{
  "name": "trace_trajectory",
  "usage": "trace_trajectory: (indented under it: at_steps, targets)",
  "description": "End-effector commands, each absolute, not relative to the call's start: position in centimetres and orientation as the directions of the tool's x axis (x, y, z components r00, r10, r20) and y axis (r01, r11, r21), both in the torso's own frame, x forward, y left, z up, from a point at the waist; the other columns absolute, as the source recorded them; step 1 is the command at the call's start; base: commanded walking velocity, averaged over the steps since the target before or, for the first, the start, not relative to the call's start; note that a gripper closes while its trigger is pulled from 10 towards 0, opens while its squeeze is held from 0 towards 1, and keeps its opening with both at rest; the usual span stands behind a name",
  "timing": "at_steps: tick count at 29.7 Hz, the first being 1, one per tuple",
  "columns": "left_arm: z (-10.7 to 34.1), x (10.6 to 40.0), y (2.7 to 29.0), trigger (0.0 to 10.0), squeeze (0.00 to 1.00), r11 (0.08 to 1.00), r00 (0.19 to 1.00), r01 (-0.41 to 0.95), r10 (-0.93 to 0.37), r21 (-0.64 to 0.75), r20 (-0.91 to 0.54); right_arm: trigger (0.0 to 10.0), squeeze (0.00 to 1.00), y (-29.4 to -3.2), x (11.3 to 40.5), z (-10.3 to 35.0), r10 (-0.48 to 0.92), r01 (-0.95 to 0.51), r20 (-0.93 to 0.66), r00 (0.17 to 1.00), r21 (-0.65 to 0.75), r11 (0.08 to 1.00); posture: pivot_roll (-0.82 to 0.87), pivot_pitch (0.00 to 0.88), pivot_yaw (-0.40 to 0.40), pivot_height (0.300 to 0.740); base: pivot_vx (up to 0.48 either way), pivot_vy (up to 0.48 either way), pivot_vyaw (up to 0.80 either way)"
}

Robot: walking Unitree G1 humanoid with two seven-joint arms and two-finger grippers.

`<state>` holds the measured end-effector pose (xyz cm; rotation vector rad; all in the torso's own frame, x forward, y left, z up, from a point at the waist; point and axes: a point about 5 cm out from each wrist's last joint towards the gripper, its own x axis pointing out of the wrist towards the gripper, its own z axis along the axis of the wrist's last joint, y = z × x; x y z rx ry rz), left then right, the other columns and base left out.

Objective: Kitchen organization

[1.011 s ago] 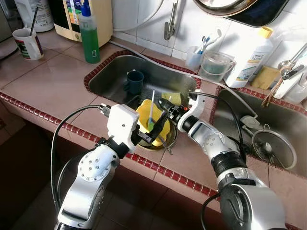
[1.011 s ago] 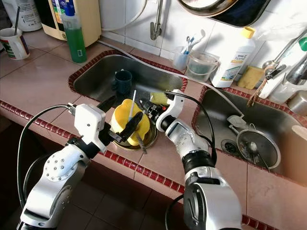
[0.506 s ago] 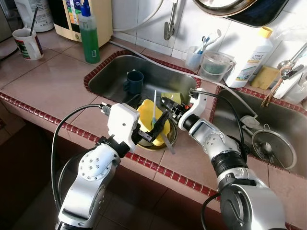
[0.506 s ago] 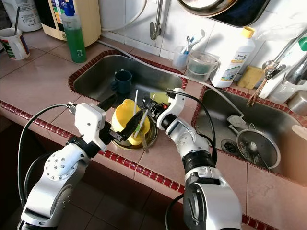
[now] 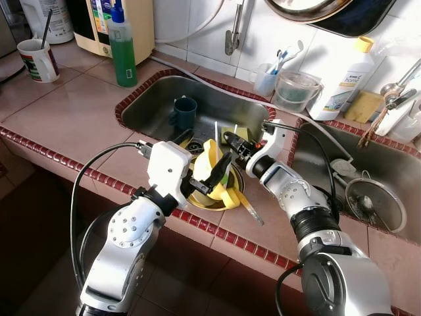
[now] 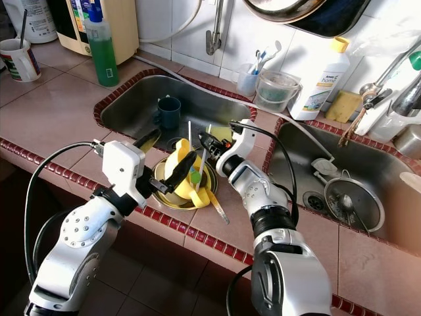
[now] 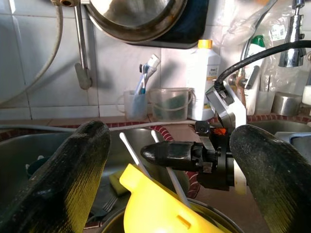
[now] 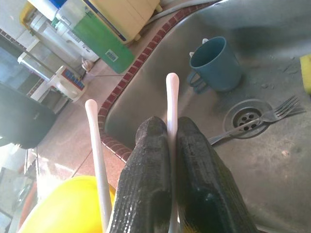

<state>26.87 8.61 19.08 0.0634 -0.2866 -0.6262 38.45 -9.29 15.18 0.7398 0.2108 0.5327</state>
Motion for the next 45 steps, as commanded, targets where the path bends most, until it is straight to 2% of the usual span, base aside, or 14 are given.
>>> trace_trajectory:
  at_steps: [1,6,14,15,17,18,32,37,45]
  targets:
    - [19.4,26.6,8.1,10.0,0.0,0.798,0.757,0.583,-0.602,0.154,0.254,0.0,0.0,-9.5,38.7,16.0,0.523,-0.397,0.025,0.852,0.682,0.614,-0.13,0.094,-0.14,0.74,0.0,0.0,0.0]
    - [19.4,26.5,8.0,10.0,0.0,0.796,0.754,0.587,-0.605,0.151,0.255,0.0,0.0,-9.2,38.7,17.3,0.543,-0.463,0.133,0.829,0.707,0.534,-0.13,0.093,-0.142,0.74,0.0,0.0,0.0]
    - [19.4,26.5,7.9,10.0,0.0,0.796,0.755,0.587,-0.604,0.148,0.255,0.0,0.0,-8.8,38.4,18.3,0.572,-0.535,0.209,0.793,0.688,0.49,-0.13,0.091,-0.147,0.74,0.0,0.0,0.0]
    - [19.4,26.5,7.9,10.0,0.0,0.796,0.755,0.587,-0.604,0.148,0.256,2.9,0.0,-8.7,38.3,18.6,0.58,-0.553,0.231,0.781,0.687,0.472,-0.13,0.09,-0.148,0.74,0.0,0.0,0.0]
    - [19.4,26.5,7.9,10.0,0.0,0.797,0.755,0.586,-0.603,0.147,0.256,4.3,0.0,-8.6,38.2,18.8,0.586,-0.569,0.249,0.771,0.682,0.459,-0.13,0.089,-0.148,0.74,0.0,0.0,0.0]
    - [19.4,26.5,7.9,10.0,0.0,0.797,0.755,0.586,-0.603,0.147,0.257,10.0,0.0,-8.6,38.1,19.0,0.592,-0.581,0.262,0.763,0.679,0.449,-0.13,0.088,-0.149,0.74,0.0,0.0,0.0]
    - [19.6,27.0,8.1,10.0,0.0,0.798,0.754,0.582,-0.601,0.156,0.266,10.0,0.0,-9.1,37.8,21.4,0.589,-0.657,0.36,0.723,0.623,0.425,-0.14,0.069,-0.141,0.74,0.0,0.0,0.0]
    - [19.8,27.4,8.5,10.0,0.0,0.806,0.76,0.573,-0.59,0.148,0.274,10.0,0.0,-9.6,37.4,23.3,0.583,-0.715,0.432,0.688,0.539,0.445,-0.15,0.067,-0.137,0.74,0.0,0.0,0.0]
    - [20.2,28.1,9.8,10.0,0.0,0.819,0.77,0.554,-0.572,0.149,0.281,10.0,0.0,-10.7,37.1,25.5,0.542,-0.736,0.499,0.677,0.478,0.479,-0.15,0.065,-0.132,0.74,0.0,0.0,0.0]
